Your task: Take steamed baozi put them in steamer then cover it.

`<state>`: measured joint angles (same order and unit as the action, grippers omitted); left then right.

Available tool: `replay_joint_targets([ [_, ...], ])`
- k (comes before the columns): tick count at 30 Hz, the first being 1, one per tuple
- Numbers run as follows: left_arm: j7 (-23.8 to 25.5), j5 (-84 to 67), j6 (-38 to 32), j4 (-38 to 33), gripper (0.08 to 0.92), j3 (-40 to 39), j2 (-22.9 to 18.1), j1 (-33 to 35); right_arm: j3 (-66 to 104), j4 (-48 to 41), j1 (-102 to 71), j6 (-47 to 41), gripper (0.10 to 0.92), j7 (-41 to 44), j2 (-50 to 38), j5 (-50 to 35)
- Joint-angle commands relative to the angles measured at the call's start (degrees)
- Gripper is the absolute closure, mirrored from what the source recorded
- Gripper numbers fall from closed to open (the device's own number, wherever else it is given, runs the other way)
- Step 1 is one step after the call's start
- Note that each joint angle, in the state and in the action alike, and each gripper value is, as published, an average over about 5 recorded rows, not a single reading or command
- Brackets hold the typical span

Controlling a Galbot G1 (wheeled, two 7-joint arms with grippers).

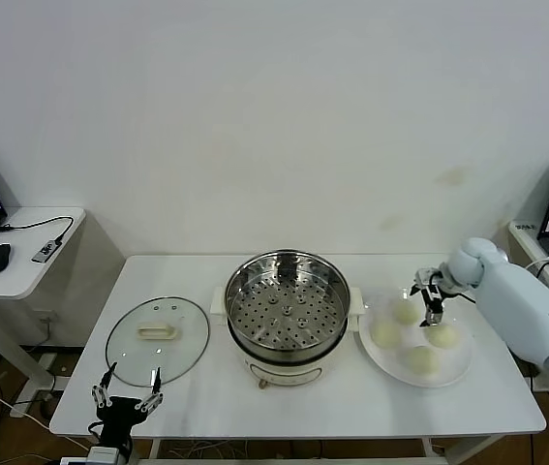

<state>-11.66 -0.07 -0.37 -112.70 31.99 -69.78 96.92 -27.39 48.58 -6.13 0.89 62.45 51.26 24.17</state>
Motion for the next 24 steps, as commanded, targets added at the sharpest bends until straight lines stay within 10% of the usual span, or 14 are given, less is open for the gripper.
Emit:
replay_joint_targets([
  [1, -0.09, 0.22, 0.00, 0.04, 0.177, 0.05, 0.08, -0.03, -1.28, -2.93, 1.03, 0.29, 0.203, -0.49, 1.81, 0.47],
  [24, -0.17, 0.88, -0.32, -0.15, 0.177, 0.07, -0.04, 0.23, -2.69, -3.01, 1.87, -0.30, 0.403, -0.97, 2.59, -0.81],
])
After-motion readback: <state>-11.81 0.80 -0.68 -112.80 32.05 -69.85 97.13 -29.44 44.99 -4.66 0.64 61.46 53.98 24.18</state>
